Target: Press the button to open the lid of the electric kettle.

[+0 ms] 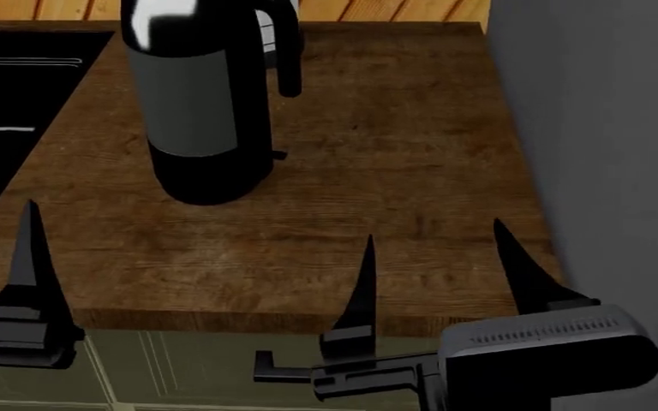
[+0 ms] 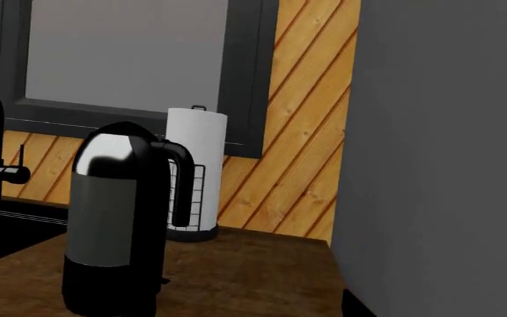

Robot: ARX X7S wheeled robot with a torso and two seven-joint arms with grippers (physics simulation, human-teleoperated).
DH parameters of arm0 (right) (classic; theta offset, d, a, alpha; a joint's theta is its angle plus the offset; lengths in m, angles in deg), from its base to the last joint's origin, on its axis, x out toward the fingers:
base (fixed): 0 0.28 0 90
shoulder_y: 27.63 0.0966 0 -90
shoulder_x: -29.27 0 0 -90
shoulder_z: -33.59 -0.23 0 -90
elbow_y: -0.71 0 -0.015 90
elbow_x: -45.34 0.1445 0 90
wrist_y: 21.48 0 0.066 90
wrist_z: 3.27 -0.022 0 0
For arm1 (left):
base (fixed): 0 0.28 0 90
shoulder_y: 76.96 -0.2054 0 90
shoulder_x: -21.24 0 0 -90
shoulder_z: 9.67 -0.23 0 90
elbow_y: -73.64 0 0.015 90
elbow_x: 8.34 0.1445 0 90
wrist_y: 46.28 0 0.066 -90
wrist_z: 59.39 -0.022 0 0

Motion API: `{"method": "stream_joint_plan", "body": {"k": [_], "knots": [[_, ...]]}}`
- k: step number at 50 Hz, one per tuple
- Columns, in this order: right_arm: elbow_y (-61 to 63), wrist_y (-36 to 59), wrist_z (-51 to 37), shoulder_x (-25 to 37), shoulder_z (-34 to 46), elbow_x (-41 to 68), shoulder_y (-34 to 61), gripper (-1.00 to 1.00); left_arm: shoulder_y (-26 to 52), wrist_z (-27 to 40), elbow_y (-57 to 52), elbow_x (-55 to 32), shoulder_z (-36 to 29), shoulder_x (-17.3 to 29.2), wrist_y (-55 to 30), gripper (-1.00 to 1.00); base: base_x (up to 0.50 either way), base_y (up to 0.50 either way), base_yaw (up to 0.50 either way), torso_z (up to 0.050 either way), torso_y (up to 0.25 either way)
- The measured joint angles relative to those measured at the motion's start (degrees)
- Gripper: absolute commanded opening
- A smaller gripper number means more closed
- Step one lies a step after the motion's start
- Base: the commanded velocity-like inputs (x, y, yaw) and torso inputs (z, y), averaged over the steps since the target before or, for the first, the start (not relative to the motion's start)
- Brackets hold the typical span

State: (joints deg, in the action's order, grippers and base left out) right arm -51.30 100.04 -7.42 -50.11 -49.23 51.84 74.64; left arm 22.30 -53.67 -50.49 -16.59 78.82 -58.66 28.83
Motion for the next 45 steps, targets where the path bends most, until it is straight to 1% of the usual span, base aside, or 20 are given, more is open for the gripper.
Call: {"method": "stream_joint_plan", "body": {"k": [16,36,42,45], "knots": [[1.4,1.6,-0.5,0.7,1.2,0.2,0.7,1.0,0.8,1.7,-3.3,-1.6,1.9,0.9,-1.6,1.0,0.5,0.17,0.0,0.0,0.0],[1.4,0.3,-0.2,0.6,0.3,3.2,0.4,1.0,1.4,3.2,-4.5,-3.0,3.6,1.9,-2.3,1.0,0.5,0.0,0.0,0.0,0.001],[1.6,0.7,-0.5,0.4,-0.5,4.3,0.5,1.0,1.5,3.6,-4.8,-3.7,4.2,2.1,-2.6,1.0,0.01,0.0,0.0,0.0,0.0],[1.7,0.7,-0.6,0.4,-0.9,4.7,0.4,1.0,1.6,3.7,-4.9,-4.0,4.5,2.3,-2.6,1.0,0.49,0.0,0.0,0.0,0.0]]}}
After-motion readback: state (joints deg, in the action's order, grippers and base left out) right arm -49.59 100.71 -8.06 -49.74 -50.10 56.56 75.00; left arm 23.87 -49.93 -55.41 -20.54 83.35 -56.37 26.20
